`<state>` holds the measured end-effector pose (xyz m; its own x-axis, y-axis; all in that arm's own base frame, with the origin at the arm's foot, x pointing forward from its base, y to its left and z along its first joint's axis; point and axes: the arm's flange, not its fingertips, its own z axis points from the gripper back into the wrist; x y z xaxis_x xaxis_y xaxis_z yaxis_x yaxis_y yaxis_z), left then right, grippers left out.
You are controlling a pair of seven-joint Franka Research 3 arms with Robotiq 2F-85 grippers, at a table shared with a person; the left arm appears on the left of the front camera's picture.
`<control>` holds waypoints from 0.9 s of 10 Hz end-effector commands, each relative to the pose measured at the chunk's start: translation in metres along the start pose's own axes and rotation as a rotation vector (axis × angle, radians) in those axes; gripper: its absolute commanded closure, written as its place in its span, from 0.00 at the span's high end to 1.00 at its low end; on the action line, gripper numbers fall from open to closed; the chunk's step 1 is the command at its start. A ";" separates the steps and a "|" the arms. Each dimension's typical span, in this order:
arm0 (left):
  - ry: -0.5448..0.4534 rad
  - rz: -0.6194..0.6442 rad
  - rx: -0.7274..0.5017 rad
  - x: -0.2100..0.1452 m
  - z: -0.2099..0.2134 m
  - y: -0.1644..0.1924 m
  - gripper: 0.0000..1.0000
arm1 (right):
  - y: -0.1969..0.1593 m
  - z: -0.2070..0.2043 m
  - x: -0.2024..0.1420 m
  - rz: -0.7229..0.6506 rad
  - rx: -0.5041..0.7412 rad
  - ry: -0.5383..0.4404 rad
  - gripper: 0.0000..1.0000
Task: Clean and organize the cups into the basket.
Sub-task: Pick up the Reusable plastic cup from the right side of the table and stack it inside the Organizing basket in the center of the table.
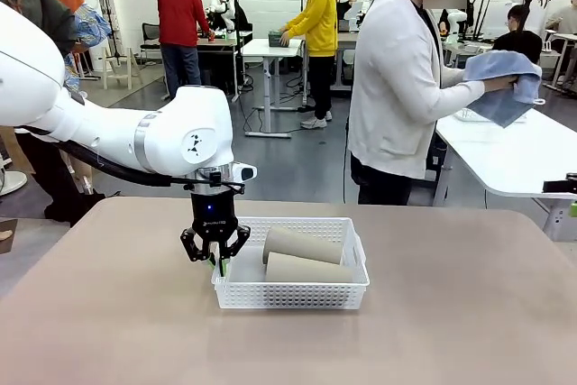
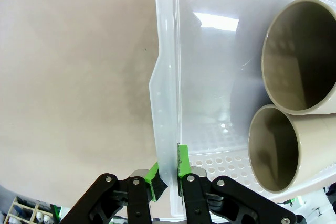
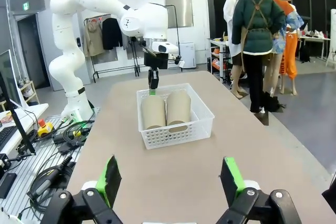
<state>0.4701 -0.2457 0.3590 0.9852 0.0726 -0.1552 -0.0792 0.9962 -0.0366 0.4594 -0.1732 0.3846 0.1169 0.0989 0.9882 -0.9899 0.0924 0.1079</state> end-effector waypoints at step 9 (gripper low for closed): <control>-0.008 0.001 -0.004 0.000 0.002 -0.001 0.00 | 0.000 -0.002 0.002 0.002 0.002 0.003 1.00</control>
<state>0.4701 -0.2457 0.3590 0.9852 0.0726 -0.1552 -0.0792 0.9962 -0.0366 0.4596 -0.1728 0.3847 0.1167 0.0991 0.9882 -0.9900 0.0915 0.1077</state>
